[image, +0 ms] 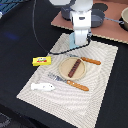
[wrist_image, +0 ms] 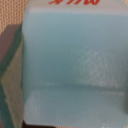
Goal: Interact with the objects in diverse but meaningful ways.
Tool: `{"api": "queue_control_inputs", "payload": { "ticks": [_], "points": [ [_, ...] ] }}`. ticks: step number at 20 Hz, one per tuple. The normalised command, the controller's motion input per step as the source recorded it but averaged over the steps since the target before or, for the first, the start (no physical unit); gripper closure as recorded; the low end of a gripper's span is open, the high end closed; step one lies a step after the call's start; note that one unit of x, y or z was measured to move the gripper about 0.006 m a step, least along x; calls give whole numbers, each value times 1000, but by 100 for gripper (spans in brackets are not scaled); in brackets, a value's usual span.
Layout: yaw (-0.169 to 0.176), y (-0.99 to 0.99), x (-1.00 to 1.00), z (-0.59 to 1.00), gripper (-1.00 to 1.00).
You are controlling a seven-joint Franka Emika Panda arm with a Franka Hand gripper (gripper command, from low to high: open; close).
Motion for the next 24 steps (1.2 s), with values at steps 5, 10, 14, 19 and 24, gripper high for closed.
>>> {"api": "queue_control_inputs", "payload": {
  "ticks": [5, 10, 14, 19, 24],
  "points": [
    [5, -181, -946, 75, 100],
    [11, -186, -977, -213, 100],
    [7, -202, -992, -367, 100],
    [0, -185, -994, -407, 100],
    [0, -185, -994, -402, 100]
  ]
}}
